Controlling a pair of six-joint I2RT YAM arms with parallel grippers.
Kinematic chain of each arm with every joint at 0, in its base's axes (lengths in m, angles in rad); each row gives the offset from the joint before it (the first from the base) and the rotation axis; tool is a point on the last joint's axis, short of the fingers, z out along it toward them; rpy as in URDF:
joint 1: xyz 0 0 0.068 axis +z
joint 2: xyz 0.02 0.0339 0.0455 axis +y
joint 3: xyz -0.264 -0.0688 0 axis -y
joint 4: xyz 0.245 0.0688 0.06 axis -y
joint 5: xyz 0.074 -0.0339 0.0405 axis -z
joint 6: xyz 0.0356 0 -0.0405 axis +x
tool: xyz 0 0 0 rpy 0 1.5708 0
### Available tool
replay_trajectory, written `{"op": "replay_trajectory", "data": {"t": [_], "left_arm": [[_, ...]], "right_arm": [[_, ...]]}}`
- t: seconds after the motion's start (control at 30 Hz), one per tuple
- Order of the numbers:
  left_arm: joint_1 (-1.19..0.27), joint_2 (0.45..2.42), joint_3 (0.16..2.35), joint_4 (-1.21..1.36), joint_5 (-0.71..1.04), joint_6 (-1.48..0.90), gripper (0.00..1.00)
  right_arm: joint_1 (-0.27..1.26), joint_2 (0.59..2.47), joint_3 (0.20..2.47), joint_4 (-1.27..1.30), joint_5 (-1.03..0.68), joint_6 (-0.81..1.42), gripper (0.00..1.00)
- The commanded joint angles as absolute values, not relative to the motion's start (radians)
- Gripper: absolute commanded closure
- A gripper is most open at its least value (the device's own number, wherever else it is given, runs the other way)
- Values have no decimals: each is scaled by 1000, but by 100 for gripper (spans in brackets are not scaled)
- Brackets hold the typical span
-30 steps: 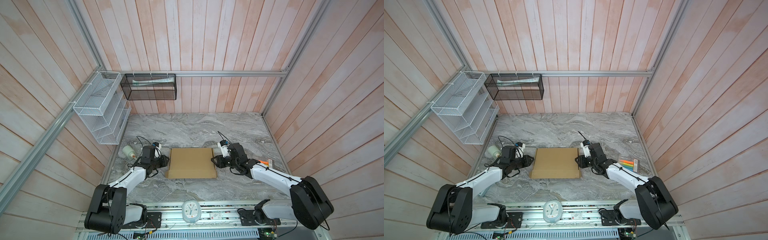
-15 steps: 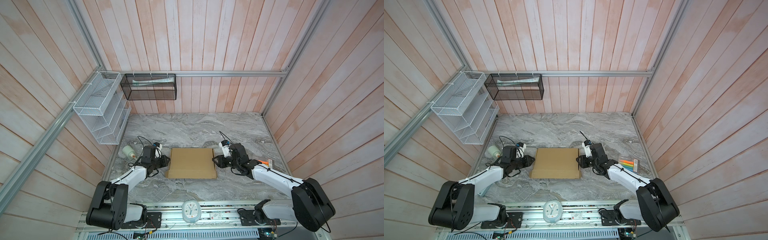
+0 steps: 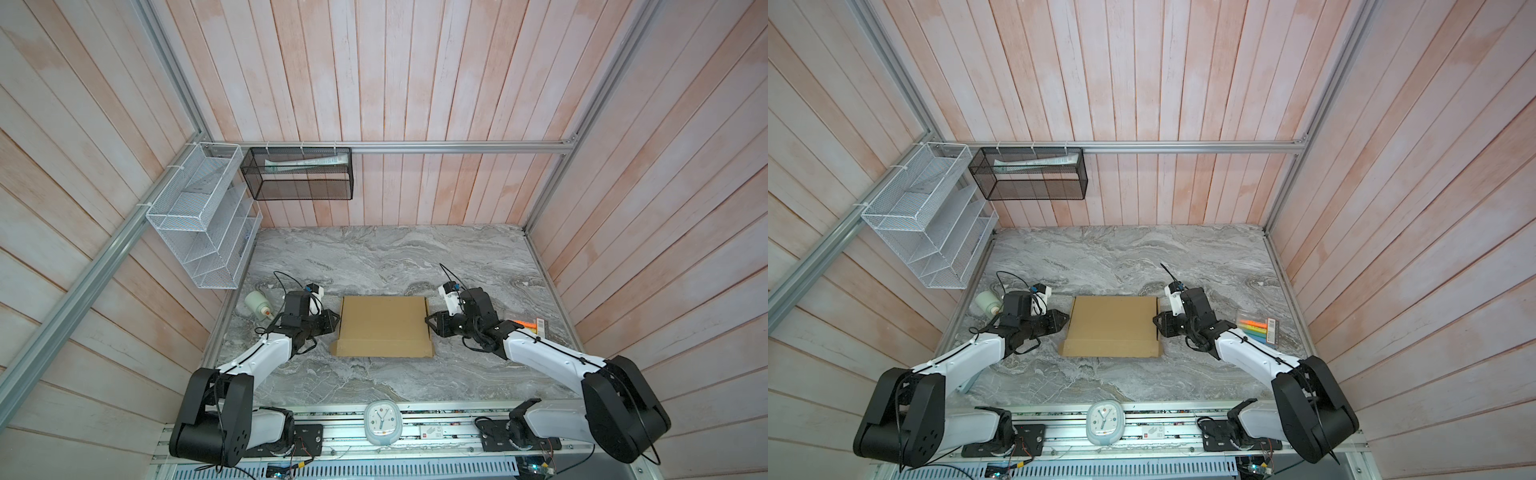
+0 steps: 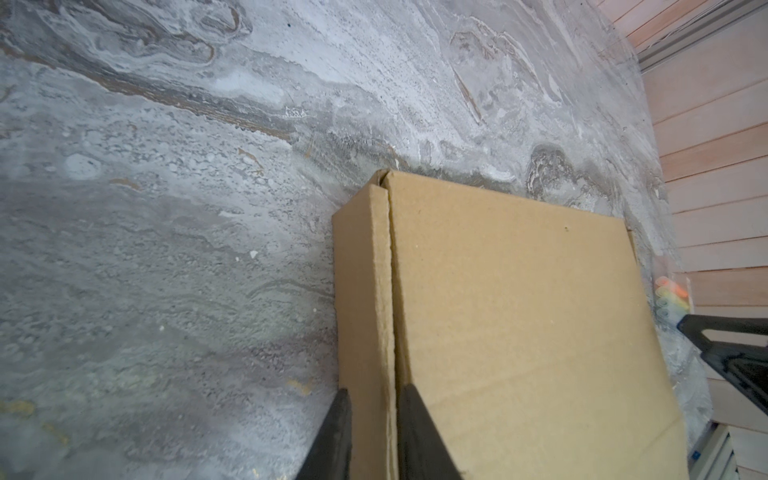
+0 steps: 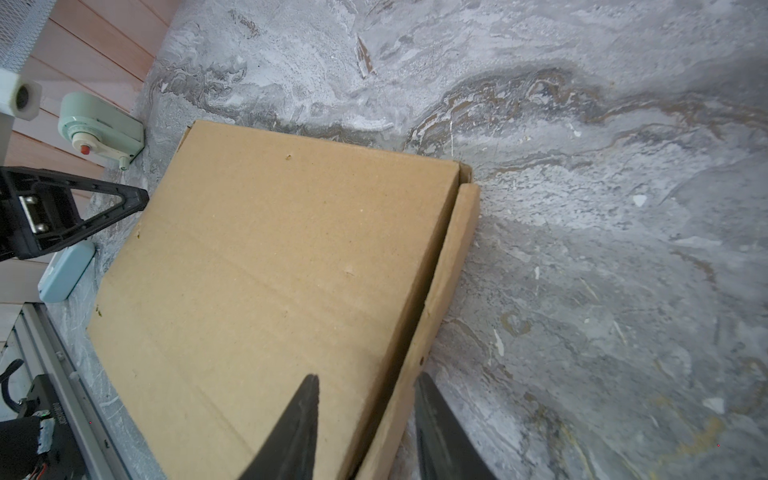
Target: Fold the paper box
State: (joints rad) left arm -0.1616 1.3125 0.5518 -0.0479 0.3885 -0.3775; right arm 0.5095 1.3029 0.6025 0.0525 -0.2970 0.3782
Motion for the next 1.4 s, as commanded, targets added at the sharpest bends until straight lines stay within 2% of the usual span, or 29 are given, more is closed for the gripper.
{"op": "replay_trajectory", "data": {"t": [0.0, 0.9, 1.37], "left_arm": [[-157, 1302, 547, -48, 409, -369, 75], [-178, 1371, 533, -26, 372, -376, 75], [-182, 1382, 537, -25, 364, -377, 79]], "right_arm": [[506, 1299, 586, 66, -310, 389, 60], [494, 1285, 577, 64, -305, 392, 60], [487, 1292, 573, 74, -310, 393, 60]]}}
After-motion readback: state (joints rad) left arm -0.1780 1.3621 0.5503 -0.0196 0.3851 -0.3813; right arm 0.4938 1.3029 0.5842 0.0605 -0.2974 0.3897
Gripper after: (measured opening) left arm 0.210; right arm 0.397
